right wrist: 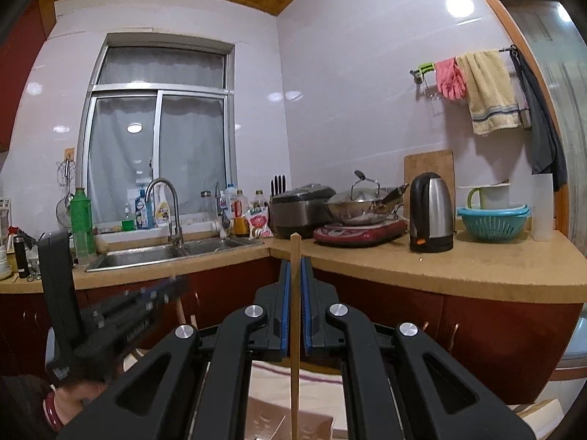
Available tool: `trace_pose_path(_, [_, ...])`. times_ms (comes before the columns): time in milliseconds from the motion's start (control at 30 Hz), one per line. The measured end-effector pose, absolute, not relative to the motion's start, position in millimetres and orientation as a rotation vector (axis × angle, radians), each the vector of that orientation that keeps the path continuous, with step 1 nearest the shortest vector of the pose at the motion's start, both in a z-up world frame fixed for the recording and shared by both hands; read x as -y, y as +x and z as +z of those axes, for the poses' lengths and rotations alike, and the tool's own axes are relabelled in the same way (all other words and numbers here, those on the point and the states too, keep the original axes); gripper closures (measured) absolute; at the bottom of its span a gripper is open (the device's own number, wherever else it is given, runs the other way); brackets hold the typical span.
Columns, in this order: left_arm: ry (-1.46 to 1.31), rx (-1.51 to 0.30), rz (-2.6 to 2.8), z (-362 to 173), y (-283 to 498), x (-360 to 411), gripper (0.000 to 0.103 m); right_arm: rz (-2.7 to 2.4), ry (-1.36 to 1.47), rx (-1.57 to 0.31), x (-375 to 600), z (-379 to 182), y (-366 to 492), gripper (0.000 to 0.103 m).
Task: Organize utensils
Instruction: 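Open the left tool to drop its chopstick while the right tool releases its own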
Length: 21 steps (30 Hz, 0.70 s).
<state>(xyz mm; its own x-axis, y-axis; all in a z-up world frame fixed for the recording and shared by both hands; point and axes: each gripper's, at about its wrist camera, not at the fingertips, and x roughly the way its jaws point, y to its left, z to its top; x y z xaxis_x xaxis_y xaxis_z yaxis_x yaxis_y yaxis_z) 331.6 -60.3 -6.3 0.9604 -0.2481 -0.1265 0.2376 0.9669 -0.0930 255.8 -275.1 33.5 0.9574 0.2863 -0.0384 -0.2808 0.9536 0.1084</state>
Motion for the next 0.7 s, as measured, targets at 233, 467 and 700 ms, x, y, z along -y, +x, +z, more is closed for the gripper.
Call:
trace_pose_path(233, [-0.080,-0.165,-0.238,-18,327,55,0.075,0.272,0.120,-0.101,273,10,268,0.097])
trace_pose_path(467, [-0.090,-0.175,-0.246,-22,316,52,0.046,0.252,0.143,-0.180,273,-16,271,0.095])
trace_pose_path(700, [-0.104,-0.208,-0.254,-24,303,49,0.031,0.212,0.117,-0.184,274,-16,256,0.052])
